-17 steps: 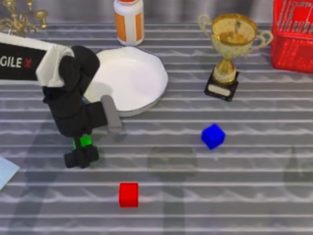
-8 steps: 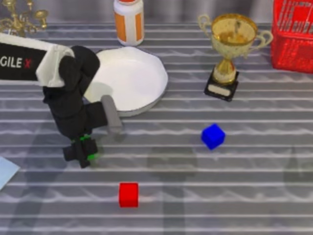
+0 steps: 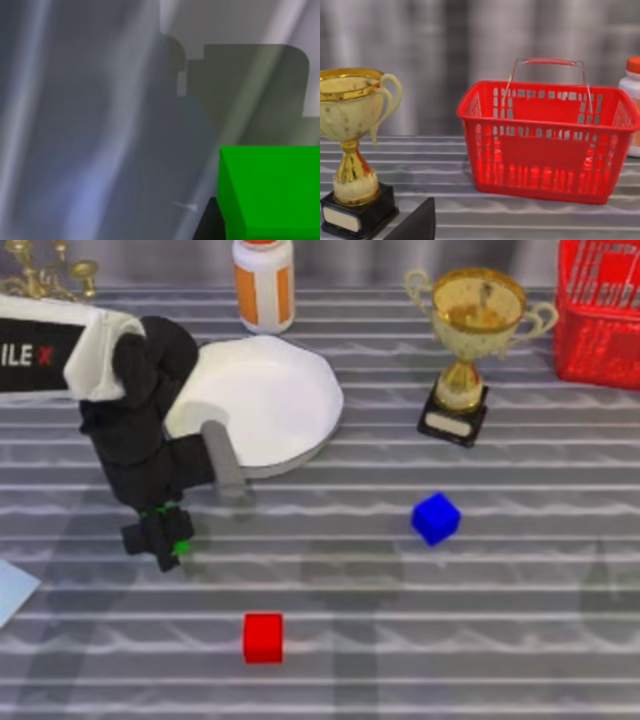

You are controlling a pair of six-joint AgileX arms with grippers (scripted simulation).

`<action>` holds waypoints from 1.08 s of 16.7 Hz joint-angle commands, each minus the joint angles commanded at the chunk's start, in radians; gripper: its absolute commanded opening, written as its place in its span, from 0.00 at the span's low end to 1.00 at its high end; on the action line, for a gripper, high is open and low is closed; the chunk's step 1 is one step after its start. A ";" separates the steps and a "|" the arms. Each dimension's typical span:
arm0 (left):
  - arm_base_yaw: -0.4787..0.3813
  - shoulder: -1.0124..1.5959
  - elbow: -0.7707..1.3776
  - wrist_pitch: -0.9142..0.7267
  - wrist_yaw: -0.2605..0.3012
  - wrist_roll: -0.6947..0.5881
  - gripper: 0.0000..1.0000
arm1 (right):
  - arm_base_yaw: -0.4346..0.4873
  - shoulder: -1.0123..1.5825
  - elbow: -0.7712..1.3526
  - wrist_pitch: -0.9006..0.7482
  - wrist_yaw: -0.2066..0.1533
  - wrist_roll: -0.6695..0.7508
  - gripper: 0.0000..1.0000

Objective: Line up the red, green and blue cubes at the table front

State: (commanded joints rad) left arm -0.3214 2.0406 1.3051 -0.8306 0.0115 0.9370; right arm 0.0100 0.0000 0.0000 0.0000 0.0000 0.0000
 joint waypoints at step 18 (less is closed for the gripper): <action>-0.260 -0.065 0.150 -0.220 -0.005 -0.110 0.00 | 0.000 0.000 0.000 0.000 0.000 0.000 1.00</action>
State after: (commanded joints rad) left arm -0.5811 1.9758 1.4555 -1.0505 0.0066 0.8269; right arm 0.0100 0.0000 0.0000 0.0000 0.0000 0.0000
